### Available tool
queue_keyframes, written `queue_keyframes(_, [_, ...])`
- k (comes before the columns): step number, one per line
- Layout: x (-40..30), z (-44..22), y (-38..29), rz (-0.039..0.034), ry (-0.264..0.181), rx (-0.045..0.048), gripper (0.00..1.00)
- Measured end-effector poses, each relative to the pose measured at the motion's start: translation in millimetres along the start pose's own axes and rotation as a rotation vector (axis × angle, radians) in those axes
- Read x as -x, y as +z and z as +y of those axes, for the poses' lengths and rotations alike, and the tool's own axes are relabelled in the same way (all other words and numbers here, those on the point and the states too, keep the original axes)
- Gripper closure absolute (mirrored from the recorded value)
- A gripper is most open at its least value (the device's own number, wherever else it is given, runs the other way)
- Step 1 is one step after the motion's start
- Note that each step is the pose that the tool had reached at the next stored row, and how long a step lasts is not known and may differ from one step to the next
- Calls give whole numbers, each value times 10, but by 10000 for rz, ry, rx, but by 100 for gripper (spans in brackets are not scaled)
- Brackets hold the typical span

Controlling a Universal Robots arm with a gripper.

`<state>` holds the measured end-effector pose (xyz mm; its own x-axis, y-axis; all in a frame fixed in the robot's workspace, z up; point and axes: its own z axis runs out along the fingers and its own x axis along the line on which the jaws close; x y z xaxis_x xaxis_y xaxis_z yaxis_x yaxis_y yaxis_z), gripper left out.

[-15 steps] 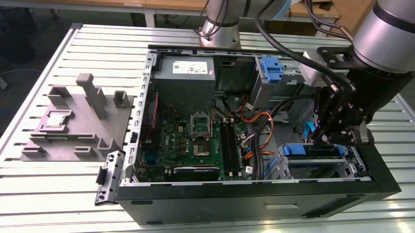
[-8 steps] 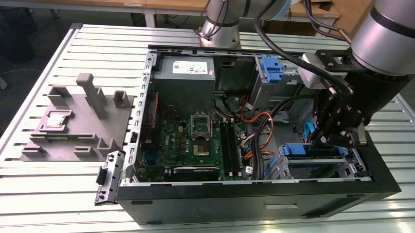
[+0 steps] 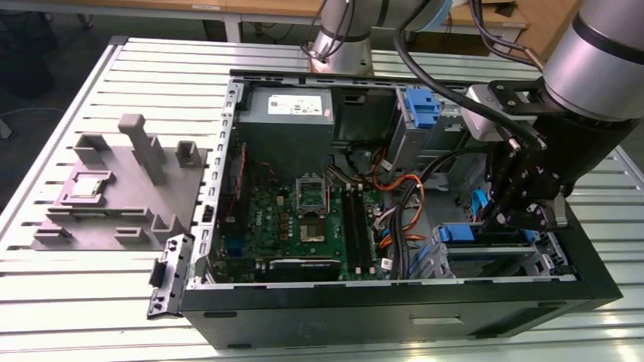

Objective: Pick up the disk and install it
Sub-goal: 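Insert the second disk wire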

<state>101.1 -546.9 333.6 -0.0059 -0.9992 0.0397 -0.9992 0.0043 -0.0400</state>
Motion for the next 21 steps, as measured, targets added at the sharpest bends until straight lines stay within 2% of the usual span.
queue_keyframes(14, [-9, -7, -14, -26, 11, 1, 84])
queue_keyframes(16, [-17, -14, -14, -93, 29, 2, 84])
queue_keyframes(19, [-36, -16, -11, -268, 48, 3, 84])
queue_keyframes(21, [-46, -17, -4, -288, 50, 3, 84])
